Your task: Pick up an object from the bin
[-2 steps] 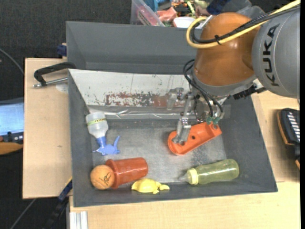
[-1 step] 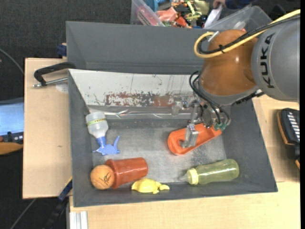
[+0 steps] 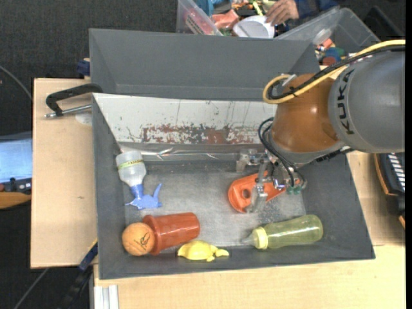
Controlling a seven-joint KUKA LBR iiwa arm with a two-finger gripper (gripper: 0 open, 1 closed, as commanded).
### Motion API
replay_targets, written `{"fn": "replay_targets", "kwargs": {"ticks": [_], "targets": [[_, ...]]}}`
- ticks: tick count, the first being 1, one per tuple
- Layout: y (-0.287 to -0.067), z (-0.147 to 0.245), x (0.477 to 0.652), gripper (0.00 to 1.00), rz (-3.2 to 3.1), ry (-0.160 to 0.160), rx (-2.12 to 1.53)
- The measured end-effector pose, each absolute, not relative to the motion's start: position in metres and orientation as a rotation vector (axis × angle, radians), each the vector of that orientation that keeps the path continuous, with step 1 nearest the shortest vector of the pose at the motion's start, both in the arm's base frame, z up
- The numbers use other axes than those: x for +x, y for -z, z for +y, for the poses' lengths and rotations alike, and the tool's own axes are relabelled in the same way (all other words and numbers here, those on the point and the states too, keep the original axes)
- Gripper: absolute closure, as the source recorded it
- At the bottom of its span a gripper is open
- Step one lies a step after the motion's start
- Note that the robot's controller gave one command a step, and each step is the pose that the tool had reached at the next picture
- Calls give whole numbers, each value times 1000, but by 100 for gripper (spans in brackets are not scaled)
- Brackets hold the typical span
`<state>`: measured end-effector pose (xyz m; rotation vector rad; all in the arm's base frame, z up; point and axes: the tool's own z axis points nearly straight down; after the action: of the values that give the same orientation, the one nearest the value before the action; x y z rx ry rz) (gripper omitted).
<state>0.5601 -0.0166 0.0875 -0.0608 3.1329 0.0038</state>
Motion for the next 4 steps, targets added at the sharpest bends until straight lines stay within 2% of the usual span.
{"fn": "replay_targets", "kwargs": {"ticks": [1,2,3,4], "targets": [[-68,-48,576,0,3124,-4,-248],[-71,-41,569,0,3129,-4,-154],[-70,-43,576,100,3119,-6,-230],[-70,-45,577,100,3118,-8,-246]]}}
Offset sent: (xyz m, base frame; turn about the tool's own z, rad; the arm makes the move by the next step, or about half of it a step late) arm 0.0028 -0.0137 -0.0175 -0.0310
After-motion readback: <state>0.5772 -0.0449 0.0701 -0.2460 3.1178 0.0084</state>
